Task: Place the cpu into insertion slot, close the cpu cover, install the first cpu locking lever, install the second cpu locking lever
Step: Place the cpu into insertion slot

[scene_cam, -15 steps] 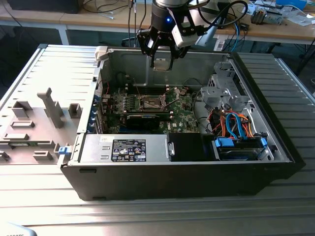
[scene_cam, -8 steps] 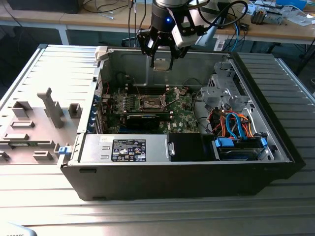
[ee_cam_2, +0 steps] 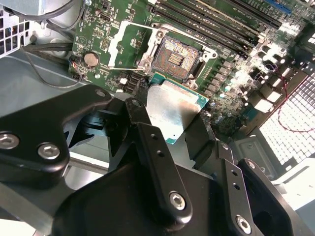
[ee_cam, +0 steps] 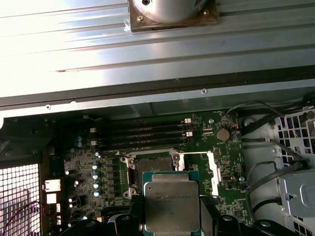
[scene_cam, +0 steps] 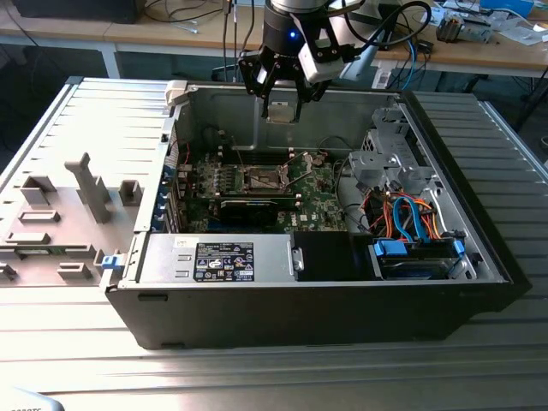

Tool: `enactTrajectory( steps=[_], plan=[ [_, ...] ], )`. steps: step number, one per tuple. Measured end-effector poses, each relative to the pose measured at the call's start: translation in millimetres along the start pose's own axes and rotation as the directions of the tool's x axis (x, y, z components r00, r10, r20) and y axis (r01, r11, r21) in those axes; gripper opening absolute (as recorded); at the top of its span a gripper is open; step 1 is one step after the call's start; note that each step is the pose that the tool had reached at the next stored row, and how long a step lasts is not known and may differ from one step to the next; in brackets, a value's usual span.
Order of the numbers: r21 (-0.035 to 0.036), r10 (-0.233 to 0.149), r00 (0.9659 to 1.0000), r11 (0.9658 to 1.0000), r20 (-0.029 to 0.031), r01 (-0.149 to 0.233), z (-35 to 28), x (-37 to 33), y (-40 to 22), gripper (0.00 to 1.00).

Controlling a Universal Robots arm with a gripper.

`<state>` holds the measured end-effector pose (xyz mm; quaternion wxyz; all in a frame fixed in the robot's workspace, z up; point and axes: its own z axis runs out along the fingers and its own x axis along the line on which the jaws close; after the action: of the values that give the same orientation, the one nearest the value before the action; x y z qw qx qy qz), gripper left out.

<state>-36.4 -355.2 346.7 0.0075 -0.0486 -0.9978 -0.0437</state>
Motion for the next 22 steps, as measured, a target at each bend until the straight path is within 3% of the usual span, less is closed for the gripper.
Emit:
enactTrajectory(
  steps=[22],
  plan=[
    [-0.0002, 0.012, 0.9999, 0.9999, 0.0011, -0.012, 0.0, 0.0, 0.0, 0.54]
  ],
)
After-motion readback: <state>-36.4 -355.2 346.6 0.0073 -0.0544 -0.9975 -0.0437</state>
